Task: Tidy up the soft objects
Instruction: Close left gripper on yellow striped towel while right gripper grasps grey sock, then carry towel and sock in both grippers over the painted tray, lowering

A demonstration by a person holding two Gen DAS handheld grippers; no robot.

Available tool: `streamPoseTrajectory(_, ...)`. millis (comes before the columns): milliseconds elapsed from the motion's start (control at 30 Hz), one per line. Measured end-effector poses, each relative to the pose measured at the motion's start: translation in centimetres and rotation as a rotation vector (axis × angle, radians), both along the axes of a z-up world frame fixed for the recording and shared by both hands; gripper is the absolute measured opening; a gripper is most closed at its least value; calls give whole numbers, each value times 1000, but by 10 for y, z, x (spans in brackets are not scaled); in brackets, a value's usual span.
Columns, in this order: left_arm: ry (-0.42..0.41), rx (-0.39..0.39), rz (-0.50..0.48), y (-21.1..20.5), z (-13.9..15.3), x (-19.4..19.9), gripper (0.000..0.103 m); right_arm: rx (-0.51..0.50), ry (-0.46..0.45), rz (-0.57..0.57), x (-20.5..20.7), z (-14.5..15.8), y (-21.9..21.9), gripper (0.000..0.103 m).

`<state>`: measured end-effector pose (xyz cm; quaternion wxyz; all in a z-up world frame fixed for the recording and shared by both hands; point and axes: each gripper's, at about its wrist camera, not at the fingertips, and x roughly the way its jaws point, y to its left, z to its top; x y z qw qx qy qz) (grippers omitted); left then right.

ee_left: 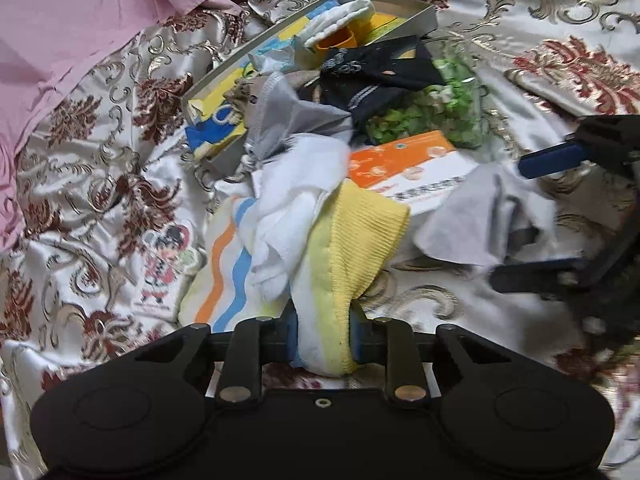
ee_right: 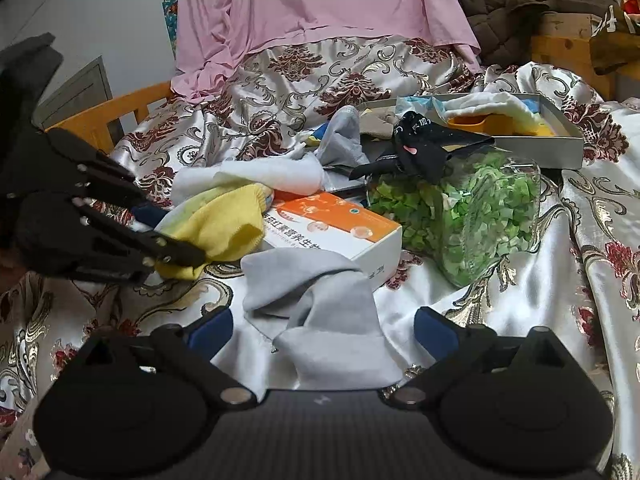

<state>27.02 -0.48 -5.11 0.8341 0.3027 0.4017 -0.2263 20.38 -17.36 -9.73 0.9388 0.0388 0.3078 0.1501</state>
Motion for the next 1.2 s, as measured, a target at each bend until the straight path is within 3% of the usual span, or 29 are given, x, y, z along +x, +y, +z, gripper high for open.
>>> streamPoseTrajectory(200,78,-38,20,-1,11,-19,24,-27,-2,-4,-1,1,2,85)
streamPoseTrajectory(467,145,-132,89,8,27,-31,14,-60,19,-5,-3,-1,6,56)
streamPoseTrajectory(633,99,-80,83,1,22,-33,14,-61,26,-11,-5,-1,5,51)
streamPoseTrajectory(867,73,-42,88,-9,4,-28,29,-71,18,-7,-9,0,6,37)
streamPoseTrajectory(933,72,-40,95,-10,2,-27,29,-69,16,-3,-8,0,6,34)
streamPoseTrajectory(1000,74,-42,105,-10,0,-25,24,-63,12,0,-9,1,5,31)
streamPoseTrajectory(1033,75,-46,111,-10,0,-25,16,-63,7,1,-9,1,4,30)
streamPoseTrajectory(1200,69,-80,115,-7,12,-27,8,-53,-39,5,-12,8,2,26)
